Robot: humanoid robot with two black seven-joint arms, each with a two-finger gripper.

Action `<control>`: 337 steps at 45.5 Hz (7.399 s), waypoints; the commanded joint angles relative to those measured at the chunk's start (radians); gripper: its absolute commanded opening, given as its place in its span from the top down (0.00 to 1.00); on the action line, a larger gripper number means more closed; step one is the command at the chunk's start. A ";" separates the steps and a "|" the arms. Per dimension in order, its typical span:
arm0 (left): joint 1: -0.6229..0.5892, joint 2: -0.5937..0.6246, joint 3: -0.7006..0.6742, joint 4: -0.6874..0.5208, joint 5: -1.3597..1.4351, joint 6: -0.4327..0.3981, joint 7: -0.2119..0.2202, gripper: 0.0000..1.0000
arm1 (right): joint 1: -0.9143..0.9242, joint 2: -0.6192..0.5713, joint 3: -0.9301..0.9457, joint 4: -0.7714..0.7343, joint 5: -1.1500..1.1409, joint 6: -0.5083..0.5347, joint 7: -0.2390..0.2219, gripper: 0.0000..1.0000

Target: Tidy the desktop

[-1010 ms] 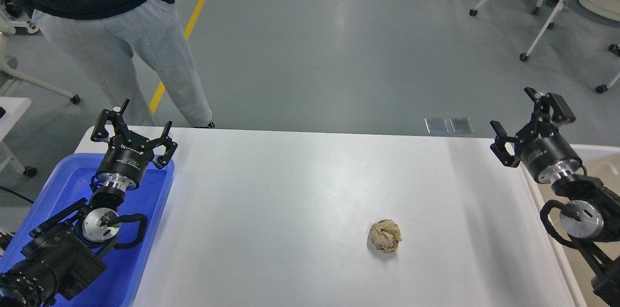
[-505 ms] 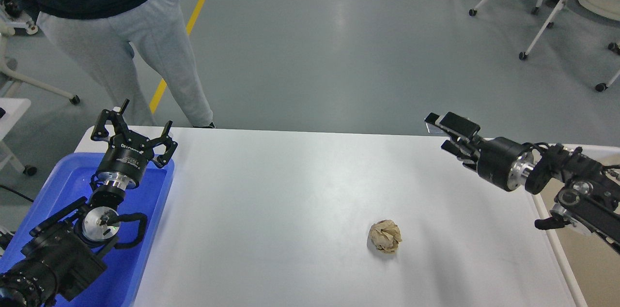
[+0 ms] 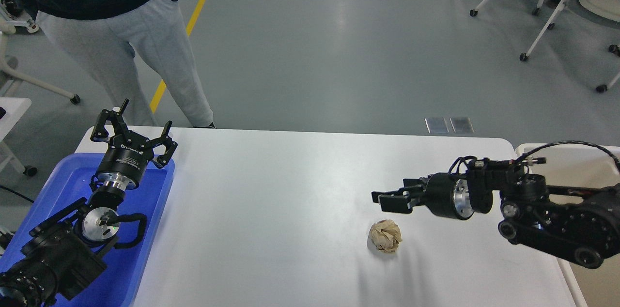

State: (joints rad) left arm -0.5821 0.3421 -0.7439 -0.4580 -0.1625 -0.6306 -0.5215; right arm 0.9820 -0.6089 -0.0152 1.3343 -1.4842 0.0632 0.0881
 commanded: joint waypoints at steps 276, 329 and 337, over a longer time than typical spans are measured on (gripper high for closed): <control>0.002 0.000 0.000 0.001 0.000 0.000 0.000 0.00 | -0.441 0.086 0.132 -1.233 1.541 -0.063 0.205 1.00; 0.001 0.000 0.000 0.001 0.000 0.000 0.000 0.00 | -0.407 0.098 0.210 -1.282 1.542 -0.069 0.216 0.01; 0.001 0.000 0.000 0.001 0.000 0.000 0.000 0.00 | -0.404 0.078 0.329 -1.213 1.542 -0.045 0.211 0.00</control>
State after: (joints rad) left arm -0.5814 0.3421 -0.7440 -0.4575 -0.1626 -0.6304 -0.5215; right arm 0.5693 -0.5162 0.1811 0.0678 0.0579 -0.0035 0.3010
